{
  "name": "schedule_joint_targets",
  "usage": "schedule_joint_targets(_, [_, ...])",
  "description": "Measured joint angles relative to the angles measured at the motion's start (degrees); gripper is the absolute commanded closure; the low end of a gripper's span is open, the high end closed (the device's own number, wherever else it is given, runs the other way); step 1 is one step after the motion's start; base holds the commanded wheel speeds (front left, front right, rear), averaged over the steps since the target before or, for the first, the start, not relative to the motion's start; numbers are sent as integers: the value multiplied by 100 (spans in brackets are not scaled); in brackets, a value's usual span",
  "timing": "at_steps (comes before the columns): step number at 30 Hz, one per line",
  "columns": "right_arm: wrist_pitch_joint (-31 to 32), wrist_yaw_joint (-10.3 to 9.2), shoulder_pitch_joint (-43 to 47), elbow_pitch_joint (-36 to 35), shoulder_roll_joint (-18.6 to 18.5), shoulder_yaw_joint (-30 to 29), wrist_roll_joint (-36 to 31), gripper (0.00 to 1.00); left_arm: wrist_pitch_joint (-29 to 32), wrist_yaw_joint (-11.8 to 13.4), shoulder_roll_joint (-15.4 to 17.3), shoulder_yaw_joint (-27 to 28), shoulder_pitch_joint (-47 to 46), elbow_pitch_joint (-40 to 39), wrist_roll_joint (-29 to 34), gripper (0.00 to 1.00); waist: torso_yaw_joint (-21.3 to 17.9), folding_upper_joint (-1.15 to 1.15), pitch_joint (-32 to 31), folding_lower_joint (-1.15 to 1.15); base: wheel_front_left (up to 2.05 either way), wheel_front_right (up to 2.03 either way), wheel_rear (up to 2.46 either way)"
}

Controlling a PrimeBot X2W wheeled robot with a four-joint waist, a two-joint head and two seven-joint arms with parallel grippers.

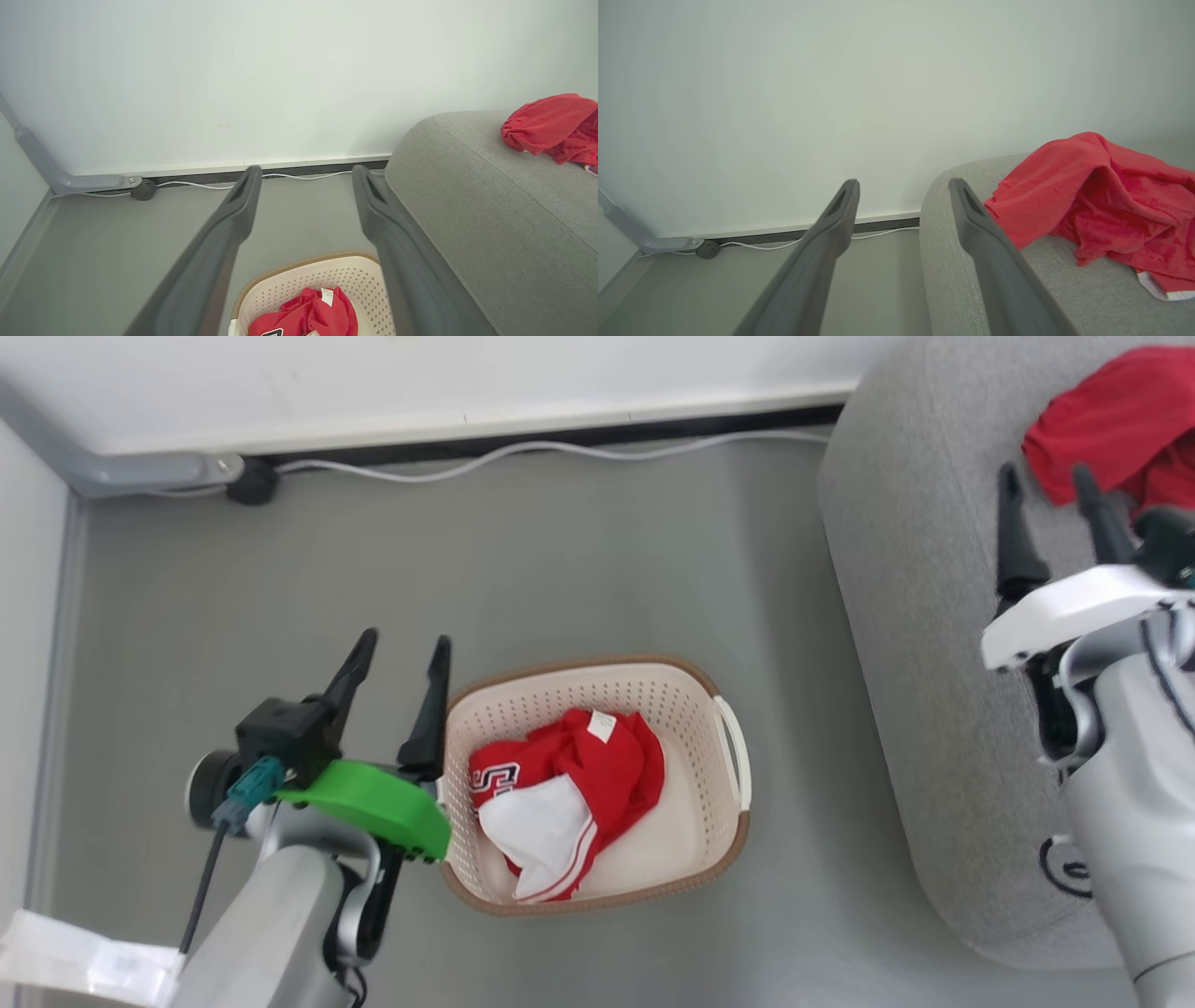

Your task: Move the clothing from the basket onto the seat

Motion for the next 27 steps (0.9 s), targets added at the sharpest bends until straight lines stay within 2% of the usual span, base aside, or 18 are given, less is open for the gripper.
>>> schedule_joint_targets(10, [0, -63, 617, -290, 453, 237, -147, 0, -32, 143, 232, 559, 595, 42, -41, 0, 217, 0, -673, 0, 0, 0, 0])
schedule_joint_targets(17, [0, -162, 1202, -482, 761, 422, -208, 0, -32, 199, 331, 1112, 1048, -172, 12, 0, 233, 0, -993, 0, 0, 0, 0])
schedule_joint_targets(27, [0, -186, 1803, -747, 822, 661, -341, 0, -33, 243, 337, 1470, 1613, -414, 111, 0, 83, 0, -1155, 0, 0, 0, 0])
